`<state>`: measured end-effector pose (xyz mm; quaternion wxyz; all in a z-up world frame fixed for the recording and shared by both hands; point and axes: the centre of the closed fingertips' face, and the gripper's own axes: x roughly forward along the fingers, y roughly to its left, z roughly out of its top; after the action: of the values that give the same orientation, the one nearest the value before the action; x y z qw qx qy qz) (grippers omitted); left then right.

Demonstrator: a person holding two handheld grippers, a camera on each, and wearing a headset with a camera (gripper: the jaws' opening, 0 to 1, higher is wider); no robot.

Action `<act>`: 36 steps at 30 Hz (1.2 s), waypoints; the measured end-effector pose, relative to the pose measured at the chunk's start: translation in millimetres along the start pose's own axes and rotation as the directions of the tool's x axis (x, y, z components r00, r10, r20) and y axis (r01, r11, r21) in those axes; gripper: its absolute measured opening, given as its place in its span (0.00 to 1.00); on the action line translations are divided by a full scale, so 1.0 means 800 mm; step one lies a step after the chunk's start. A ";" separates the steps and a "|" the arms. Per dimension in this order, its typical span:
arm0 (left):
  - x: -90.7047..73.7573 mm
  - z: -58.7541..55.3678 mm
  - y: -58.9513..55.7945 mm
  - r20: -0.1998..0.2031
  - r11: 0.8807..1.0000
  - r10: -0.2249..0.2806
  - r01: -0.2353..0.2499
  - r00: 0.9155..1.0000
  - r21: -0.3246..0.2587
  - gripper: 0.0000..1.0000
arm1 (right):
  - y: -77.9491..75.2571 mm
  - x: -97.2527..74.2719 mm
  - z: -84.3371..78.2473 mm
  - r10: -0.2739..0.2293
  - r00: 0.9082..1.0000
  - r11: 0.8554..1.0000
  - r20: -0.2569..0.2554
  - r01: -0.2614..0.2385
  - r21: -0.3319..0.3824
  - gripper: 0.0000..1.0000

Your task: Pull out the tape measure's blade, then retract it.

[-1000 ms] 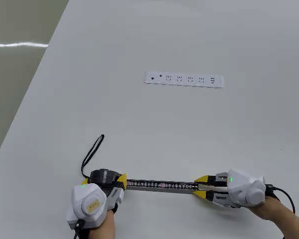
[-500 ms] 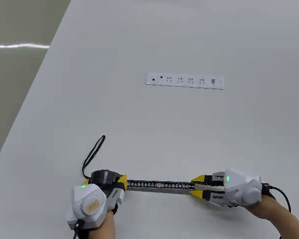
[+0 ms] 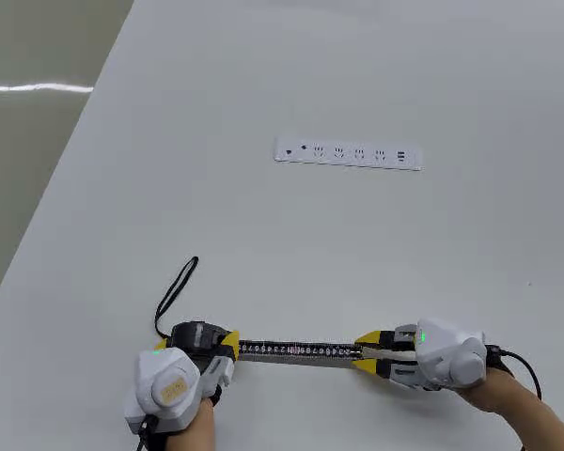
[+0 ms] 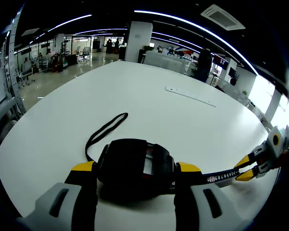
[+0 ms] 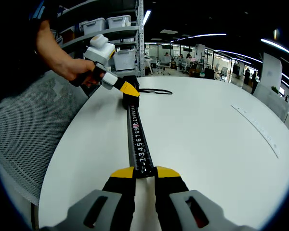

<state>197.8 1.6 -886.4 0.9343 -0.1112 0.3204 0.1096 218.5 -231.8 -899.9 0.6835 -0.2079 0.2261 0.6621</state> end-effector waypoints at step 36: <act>-0.001 0.001 0.001 -0.005 1.000 -0.014 0.014 1.000 -0.017 0.62 | 0.005 0.023 0.023 0.019 1.000 1.000 0.013 -0.019 -0.019 0.13</act>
<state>197.4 2.1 -885.4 0.9333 -0.1215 0.3211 0.1053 215.6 -206.2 -895.8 0.6767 -0.2077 0.2174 0.6721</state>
